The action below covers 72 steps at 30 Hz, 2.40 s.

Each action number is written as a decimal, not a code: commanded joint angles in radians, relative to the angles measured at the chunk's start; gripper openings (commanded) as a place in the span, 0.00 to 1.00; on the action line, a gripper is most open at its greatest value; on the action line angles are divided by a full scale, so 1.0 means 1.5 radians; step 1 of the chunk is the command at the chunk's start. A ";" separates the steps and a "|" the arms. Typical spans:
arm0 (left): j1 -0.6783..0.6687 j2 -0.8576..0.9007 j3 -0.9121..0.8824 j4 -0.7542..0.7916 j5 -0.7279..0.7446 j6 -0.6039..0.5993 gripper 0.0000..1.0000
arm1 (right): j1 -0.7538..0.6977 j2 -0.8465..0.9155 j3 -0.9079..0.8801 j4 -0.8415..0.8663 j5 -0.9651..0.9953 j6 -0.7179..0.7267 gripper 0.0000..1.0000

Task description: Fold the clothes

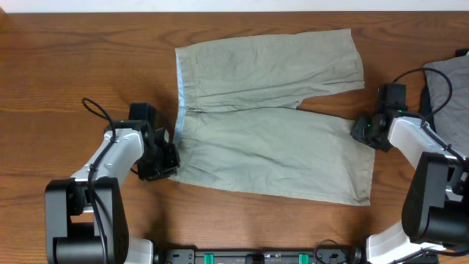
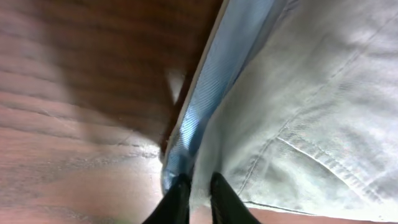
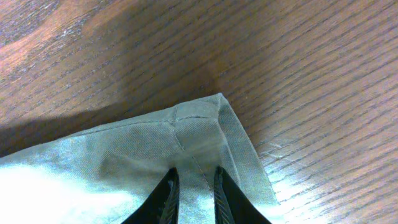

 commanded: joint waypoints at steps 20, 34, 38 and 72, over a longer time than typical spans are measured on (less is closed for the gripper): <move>0.002 0.007 -0.025 -0.054 -0.067 -0.011 0.14 | -0.012 0.060 -0.040 -0.013 0.035 -0.008 0.20; 0.002 -0.020 0.080 -0.147 -0.066 -0.027 0.23 | -0.012 0.053 0.048 -0.107 0.033 -0.008 0.36; 0.002 -0.051 0.156 -0.150 -0.066 -0.038 0.26 | -0.012 0.046 0.123 -0.170 0.006 -0.009 0.54; -0.047 0.215 0.228 0.454 0.059 -0.056 0.26 | -0.007 0.190 0.273 0.125 -0.079 -0.175 0.28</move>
